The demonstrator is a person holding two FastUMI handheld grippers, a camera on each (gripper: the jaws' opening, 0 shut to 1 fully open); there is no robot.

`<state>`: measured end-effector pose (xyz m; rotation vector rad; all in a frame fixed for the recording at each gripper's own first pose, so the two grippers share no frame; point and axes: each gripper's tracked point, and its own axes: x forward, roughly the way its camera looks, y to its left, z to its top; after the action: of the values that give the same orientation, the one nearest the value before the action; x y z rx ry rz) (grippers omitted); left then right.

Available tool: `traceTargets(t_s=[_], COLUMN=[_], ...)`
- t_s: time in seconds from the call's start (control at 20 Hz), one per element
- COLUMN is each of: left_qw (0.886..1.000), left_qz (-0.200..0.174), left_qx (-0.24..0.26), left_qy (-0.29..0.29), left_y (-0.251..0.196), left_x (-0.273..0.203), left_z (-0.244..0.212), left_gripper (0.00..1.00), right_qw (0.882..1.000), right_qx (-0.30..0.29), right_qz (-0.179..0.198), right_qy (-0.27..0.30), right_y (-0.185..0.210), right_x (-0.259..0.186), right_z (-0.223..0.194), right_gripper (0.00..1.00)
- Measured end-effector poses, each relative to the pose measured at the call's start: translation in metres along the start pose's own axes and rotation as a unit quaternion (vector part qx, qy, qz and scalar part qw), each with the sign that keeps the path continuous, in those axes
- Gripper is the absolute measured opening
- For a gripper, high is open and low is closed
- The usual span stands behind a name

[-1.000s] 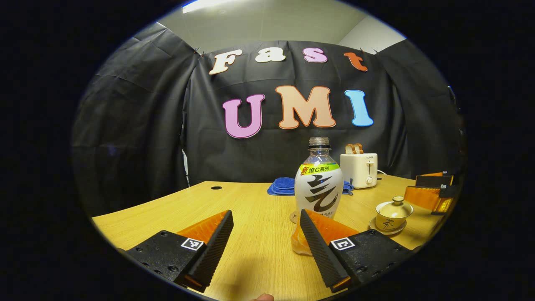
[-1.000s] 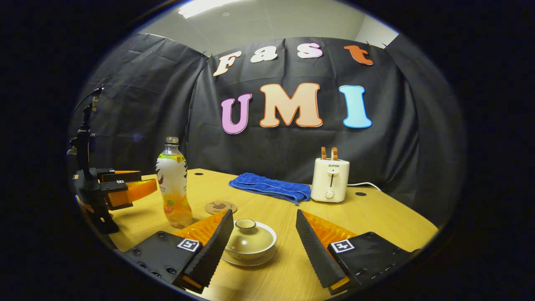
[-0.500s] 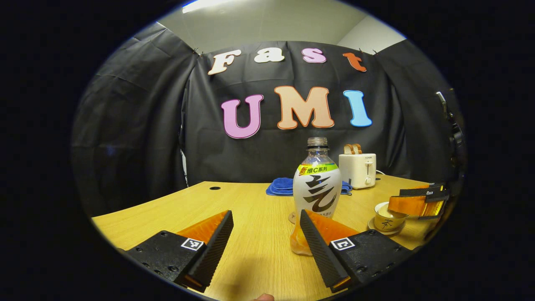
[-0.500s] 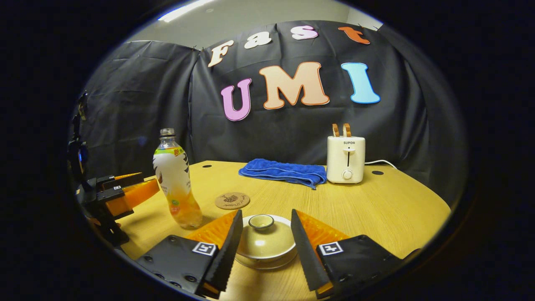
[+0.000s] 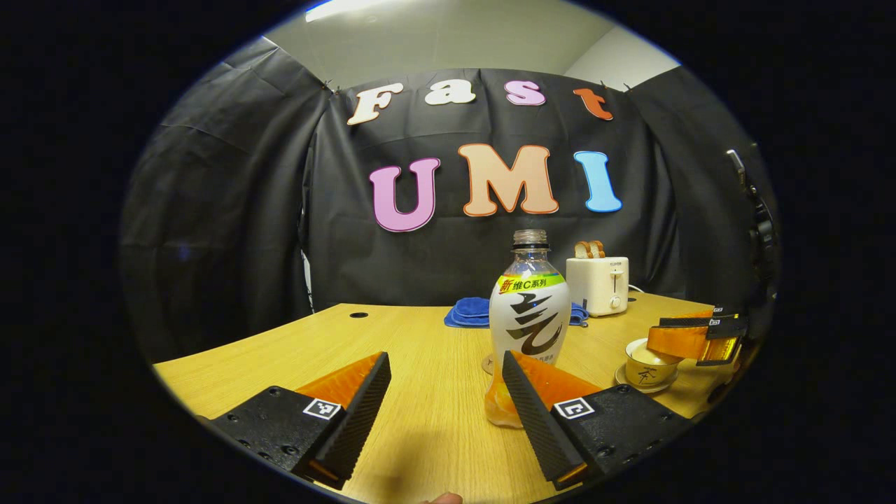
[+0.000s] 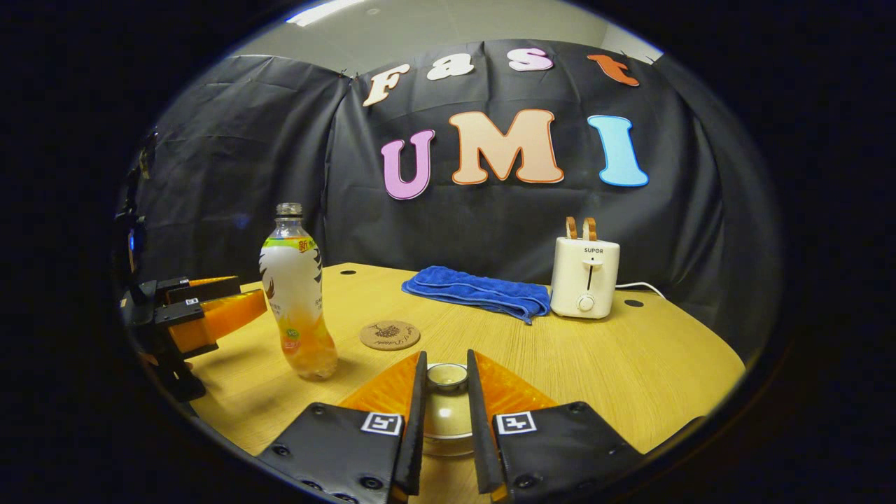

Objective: Open the teacup lid with one hand, grasp the water bottle and pour water into the teacup with the other hand; after pouring, place the water bottle on the coaster and then close the teacup lid.

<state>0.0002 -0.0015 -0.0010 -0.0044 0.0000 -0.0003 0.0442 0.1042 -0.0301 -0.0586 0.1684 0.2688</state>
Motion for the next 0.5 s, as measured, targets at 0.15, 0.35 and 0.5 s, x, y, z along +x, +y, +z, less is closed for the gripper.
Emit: traceTargets(t_s=[0.15,0.35,0.5], left_qw=[1.0,1.0,1.0], left_qz=[0.006,-0.006,-0.017], left_qx=[0.0,0.001,-0.001], left_qy=[0.001,0.002,0.001], left_y=[0.003,-0.003,-0.006], left_x=[0.0,-0.001,-0.006], left_z=[0.0,-0.001,-0.001], left_gripper=[0.94,0.94,0.94], right_qw=[1.0,1.0,0.999], right_qx=[0.012,0.018,0.015], right_qz=[0.004,0.009,0.01], right_qy=[0.001,-0.018,-0.036], right_y=[-0.001,-0.002,-0.002], right_x=[0.003,0.005,0.003], right_z=[0.0,0.017,0.034], right_gripper=[0.3,0.31,0.31])
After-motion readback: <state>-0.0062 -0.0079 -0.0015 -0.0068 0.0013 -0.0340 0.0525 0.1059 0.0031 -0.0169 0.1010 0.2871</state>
